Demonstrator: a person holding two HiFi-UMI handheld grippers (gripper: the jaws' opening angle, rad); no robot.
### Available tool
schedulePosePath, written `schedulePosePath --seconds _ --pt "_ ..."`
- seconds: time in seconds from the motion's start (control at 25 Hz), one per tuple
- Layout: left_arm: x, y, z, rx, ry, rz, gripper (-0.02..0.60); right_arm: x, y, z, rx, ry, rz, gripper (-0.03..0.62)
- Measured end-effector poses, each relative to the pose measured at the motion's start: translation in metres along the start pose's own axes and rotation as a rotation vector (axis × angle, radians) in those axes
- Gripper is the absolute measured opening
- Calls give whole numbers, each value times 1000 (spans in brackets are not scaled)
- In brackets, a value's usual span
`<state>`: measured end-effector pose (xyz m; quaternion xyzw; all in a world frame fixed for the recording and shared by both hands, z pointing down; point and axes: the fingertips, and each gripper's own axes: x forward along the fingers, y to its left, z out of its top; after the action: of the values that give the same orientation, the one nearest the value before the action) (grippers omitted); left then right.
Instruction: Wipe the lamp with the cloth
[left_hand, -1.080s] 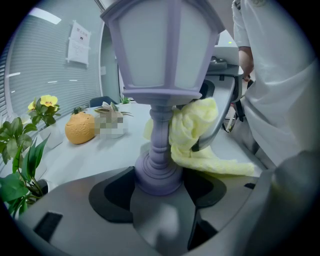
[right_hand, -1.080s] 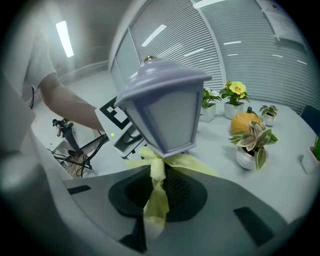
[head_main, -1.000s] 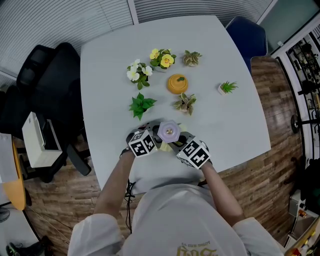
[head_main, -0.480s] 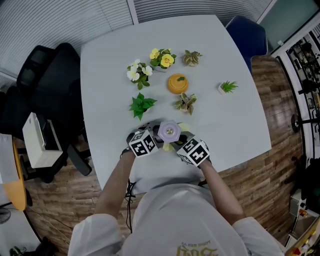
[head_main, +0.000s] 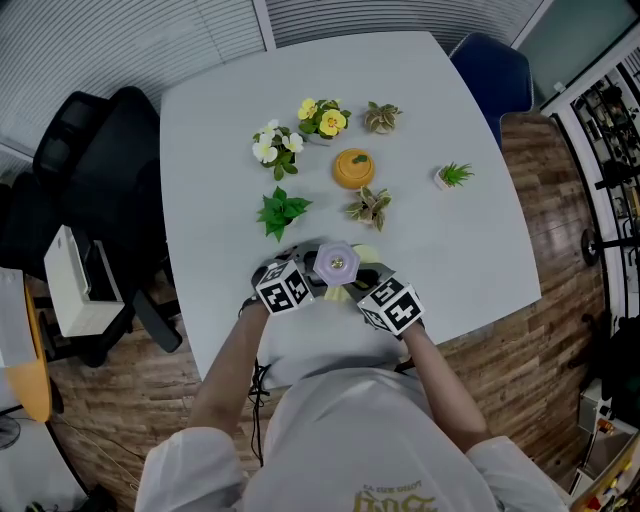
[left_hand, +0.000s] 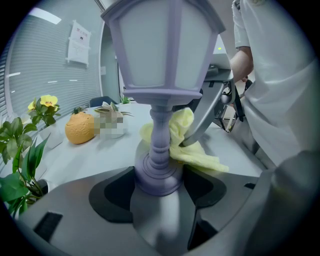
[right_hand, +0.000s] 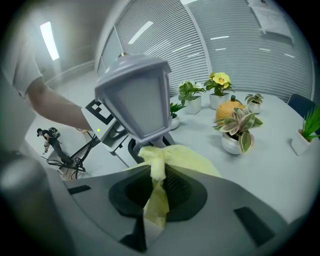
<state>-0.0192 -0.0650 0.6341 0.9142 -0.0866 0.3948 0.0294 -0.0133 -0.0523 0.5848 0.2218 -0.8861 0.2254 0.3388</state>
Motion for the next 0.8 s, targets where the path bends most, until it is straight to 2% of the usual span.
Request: schedulePosePath --seconds 0.36,0.56,0.8 --pt "-1 0 0 -1 -1 -1 302 -20 -7 20 7 -109 5 55" --pt "0 0 1 -2 -2 0 302 -12 -11 15 18 -76 30 55" --pt "-1 1 0 -1 1 1 302 0 -22 8 14 -16 16 55"
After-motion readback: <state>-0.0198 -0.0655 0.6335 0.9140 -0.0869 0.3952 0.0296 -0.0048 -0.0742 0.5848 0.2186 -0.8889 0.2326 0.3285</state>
